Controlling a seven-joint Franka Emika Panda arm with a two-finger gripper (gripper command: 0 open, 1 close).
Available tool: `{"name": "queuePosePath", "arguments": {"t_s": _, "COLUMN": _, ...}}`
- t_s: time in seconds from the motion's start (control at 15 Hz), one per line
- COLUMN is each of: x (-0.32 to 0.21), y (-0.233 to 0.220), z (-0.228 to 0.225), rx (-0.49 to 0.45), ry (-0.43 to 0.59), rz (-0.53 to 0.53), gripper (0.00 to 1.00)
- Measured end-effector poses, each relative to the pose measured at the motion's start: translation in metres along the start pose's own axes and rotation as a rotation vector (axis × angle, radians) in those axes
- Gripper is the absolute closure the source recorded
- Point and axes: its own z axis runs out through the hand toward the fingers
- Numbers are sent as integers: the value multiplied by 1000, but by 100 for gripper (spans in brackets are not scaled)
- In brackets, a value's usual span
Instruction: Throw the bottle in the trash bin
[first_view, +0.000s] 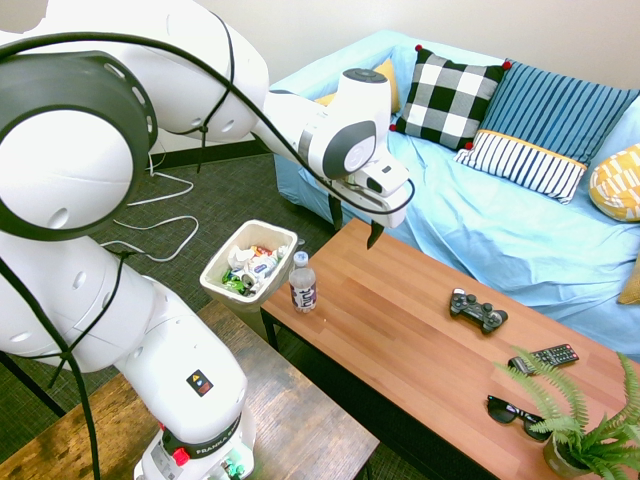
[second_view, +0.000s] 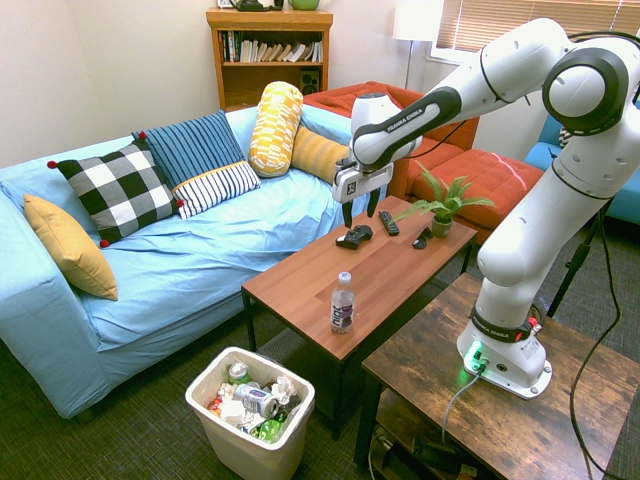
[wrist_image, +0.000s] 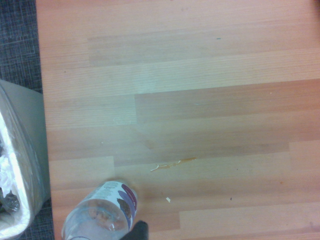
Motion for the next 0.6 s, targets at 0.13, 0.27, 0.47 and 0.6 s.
{"name": "queuePosePath", "arguments": {"t_s": 0.13, "x": 0, "y": -1, "z": 1, "rx": -1, "ry": -3, "rz": 0, "gripper": 0}}
{"name": "queuePosePath", "arguments": {"t_s": 0.27, "x": -6, "y": -7, "z": 4, "rx": 11, "ry": -22, "rz": 1, "gripper": 0}}
{"name": "queuePosePath", "arguments": {"t_s": 0.47, "x": -32, "y": -27, "z": 8, "rx": 15, "ry": -40, "rz": -41, "gripper": 0}}
{"name": "queuePosePath", "arguments": {"t_s": 0.6, "x": -51, "y": -39, "z": 14, "rx": -3, "ry": -44, "rz": -59, "gripper": 0}}
